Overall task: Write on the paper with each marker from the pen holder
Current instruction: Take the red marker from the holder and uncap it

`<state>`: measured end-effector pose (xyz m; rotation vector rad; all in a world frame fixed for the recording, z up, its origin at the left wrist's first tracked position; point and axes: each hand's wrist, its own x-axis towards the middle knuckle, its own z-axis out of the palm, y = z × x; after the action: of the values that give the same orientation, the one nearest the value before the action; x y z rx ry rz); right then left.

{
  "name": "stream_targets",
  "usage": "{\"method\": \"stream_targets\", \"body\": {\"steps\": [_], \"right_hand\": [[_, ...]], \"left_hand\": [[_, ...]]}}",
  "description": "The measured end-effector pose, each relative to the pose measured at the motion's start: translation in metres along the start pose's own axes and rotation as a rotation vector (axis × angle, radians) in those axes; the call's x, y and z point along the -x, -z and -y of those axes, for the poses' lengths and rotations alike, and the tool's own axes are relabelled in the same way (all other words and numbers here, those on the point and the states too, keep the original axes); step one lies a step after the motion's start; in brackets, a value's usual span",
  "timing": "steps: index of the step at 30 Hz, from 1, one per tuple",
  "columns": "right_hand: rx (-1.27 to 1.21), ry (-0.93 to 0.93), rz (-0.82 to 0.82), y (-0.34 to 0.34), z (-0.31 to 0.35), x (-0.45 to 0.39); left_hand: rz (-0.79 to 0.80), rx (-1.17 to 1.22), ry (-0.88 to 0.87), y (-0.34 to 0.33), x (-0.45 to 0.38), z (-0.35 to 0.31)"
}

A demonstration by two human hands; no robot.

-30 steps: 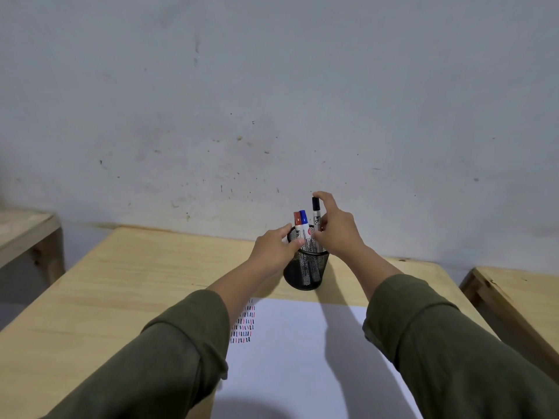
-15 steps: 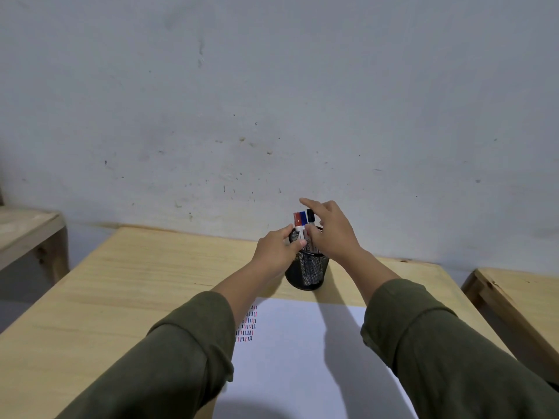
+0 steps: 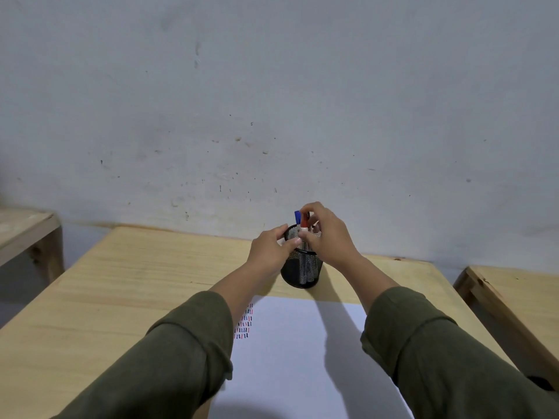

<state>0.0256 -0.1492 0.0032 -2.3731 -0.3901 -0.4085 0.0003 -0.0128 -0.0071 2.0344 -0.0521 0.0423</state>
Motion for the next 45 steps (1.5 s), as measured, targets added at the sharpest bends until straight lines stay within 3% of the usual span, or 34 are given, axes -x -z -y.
{"method": "stream_targets", "body": {"steps": [6,11,18,24,29,33,40,45], "right_hand": [[-0.246,-0.106,-0.078,0.012,0.011,0.009],[-0.352,-0.064,-0.204,0.038,0.034,0.006],[-0.337,0.055,-0.216,0.062,0.078,0.021],[-0.329,0.052,-0.164,0.073,0.101,0.045],[-0.407,-0.056,-0.104,0.073,0.093,0.069],[-0.547,-0.125,-0.188,0.075,0.091,0.083],[-0.93,-0.167,-0.253,0.071,0.1,0.091],[-0.876,-0.171,-0.065,0.06,0.103,0.095]], "left_hand": [[-0.046,0.005,0.003,0.006,-0.002,-0.002],[-0.207,0.135,-0.193,0.022,0.008,-0.043],[-0.247,0.144,-0.363,0.041,0.033,-0.091],[-0.289,0.333,-0.351,0.053,0.062,-0.097],[-0.348,0.654,-0.229,0.06,0.077,-0.083],[-0.318,0.774,-0.076,0.06,0.083,-0.056],[-0.215,0.655,-0.039,0.046,0.095,-0.028],[-0.18,0.55,-0.18,0.043,0.1,-0.031]]}}
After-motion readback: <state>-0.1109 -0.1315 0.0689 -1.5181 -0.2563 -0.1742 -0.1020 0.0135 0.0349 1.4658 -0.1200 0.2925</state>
